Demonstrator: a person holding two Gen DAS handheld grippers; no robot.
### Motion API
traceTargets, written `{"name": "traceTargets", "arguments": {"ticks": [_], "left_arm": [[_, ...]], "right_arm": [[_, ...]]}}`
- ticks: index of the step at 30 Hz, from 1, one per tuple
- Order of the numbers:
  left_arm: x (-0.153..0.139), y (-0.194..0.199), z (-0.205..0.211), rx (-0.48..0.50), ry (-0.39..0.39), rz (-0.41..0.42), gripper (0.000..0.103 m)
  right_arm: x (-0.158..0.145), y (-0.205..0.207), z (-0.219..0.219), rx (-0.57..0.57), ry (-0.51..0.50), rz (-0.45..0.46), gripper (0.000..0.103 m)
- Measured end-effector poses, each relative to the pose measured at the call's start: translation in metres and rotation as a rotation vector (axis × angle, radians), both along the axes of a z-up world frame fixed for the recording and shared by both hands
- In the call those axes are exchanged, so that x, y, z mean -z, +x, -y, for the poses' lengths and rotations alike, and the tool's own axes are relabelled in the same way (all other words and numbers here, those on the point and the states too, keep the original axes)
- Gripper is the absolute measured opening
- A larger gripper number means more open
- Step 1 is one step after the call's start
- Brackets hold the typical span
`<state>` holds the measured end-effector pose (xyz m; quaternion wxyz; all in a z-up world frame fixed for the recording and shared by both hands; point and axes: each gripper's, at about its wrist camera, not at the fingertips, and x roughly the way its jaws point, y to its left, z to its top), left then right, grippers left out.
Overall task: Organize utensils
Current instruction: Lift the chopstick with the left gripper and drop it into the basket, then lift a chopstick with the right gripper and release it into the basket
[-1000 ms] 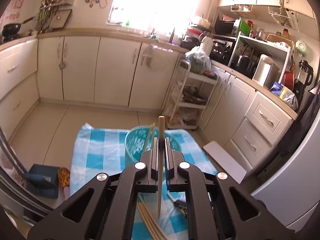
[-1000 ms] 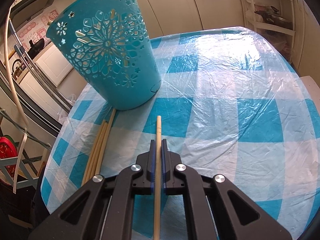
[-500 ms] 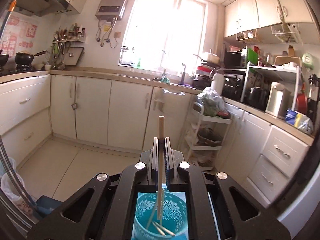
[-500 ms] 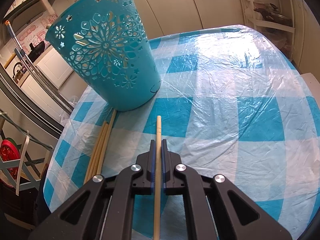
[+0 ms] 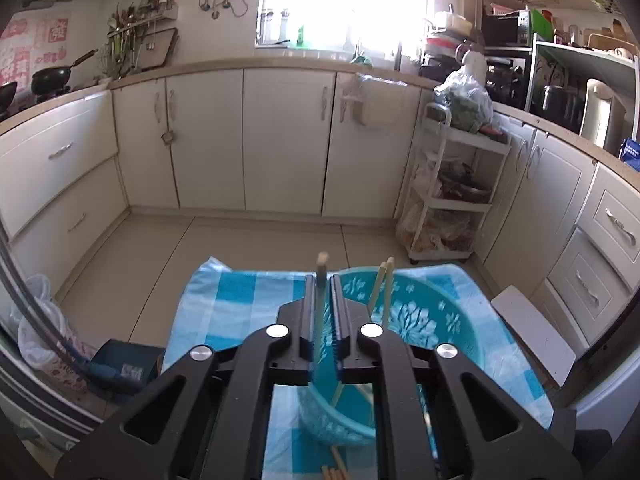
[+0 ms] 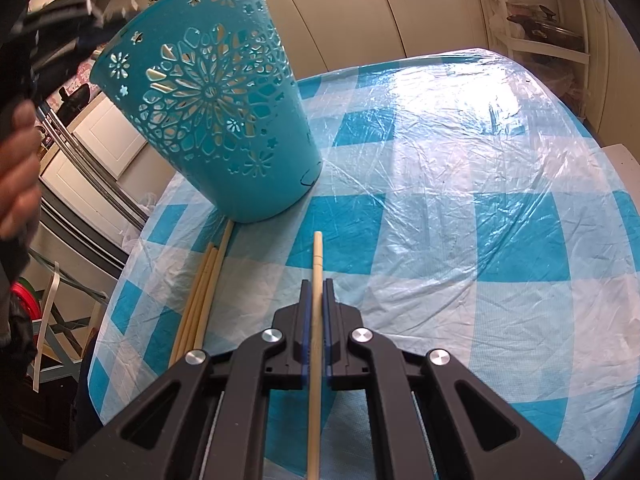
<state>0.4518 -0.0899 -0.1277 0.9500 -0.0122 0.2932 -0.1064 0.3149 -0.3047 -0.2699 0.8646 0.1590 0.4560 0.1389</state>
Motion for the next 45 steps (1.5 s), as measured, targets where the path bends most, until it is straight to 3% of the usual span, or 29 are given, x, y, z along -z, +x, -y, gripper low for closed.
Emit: {"name": "traceTargets", "arguments": {"ticks": [2, 5, 12, 17, 24, 27, 30, 37, 45], "left_arm": [[0.004, -0.010, -0.010, -0.019, -0.001, -0.008, 0.038], [0.008, -0.032, -0.027, -0.047, -0.015, -0.006, 0.053], [0.040, -0.073, -0.057, -0.072, 0.030, -0.096, 0.060], [0.066, -0.102, -0.065, -0.061, 0.086, -0.157, 0.062], [0.073, -0.120, -0.060, -0.039, 0.085, -0.179, 0.064], [0.072, -0.125, -0.056, -0.029, 0.094, -0.177, 0.064], [0.072, -0.131, -0.056, -0.024, 0.096, -0.176, 0.065], [0.074, -0.136, -0.059, -0.028, 0.103, -0.183, 0.066], [0.076, -0.141, -0.055, -0.026, 0.105, -0.186, 0.068]], "right_arm": [[0.000, 0.000, 0.000, 0.000, 0.002, 0.000, 0.004], [0.000, 0.000, 0.000, 0.000, 0.001, 0.000, 0.004], [-0.004, -0.001, -0.012, -0.016, -0.053, 0.004, 0.007], [-0.009, 0.002, -0.022, -0.054, -0.128, -0.020, 0.019], [-0.011, -0.001, -0.046, -0.117, -0.347, -0.002, 0.014], [-0.011, -0.003, -0.048, -0.113, -0.367, 0.005, 0.006], [-0.011, -0.008, -0.042, -0.077, -0.317, -0.001, 0.006], [-0.034, -0.037, -0.019, -0.005, -0.093, 0.056, 0.006], [-0.100, -0.051, -0.007, 0.016, 0.098, 0.227, 0.006]]}}
